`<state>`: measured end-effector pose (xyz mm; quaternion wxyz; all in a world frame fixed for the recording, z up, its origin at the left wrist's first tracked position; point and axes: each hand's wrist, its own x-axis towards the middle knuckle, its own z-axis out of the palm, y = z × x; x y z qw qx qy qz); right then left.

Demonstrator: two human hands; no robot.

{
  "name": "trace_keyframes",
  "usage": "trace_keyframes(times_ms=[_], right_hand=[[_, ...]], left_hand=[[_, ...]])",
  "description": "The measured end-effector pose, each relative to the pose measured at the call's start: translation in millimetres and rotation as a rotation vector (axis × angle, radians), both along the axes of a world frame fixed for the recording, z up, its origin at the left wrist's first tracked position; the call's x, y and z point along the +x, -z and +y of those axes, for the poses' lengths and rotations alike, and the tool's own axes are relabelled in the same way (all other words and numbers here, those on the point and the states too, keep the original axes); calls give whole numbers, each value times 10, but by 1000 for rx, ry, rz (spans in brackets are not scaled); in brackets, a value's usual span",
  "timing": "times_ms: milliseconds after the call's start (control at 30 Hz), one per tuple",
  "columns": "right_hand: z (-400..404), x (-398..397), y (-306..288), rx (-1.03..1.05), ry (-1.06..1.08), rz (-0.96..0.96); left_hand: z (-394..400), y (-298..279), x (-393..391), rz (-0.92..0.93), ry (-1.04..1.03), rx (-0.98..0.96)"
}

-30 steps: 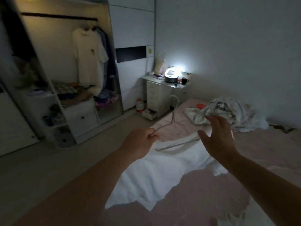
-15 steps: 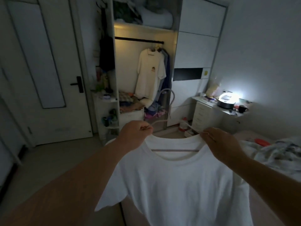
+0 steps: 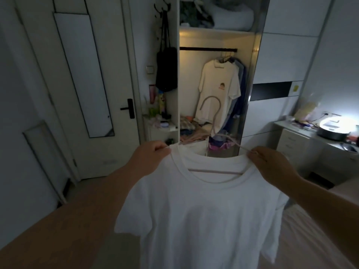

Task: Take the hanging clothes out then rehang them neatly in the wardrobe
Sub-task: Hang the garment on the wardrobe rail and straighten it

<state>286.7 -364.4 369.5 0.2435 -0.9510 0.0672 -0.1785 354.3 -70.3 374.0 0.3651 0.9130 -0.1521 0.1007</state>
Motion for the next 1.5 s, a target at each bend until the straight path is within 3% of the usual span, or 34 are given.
trace_keyframes(times_ms=[200,367,600,1133,1500], right_hand=[[107,897,-70,45,-146,126],[129,1836,-73,161,-107,74],[343,3002,-121,57,-154,87],[322,5047,-270,39,197,-49],[-518,5761,-284,-30,342,-73]], left_hand=[[342,12,869,-48,-108,-62],[496,-75,1720,-102,-155,-91],[485,-113,2762,-79,-176,-74],[312,-239,5802,-119,80,-45],[-817,-98,7204,-3,283,-242]])
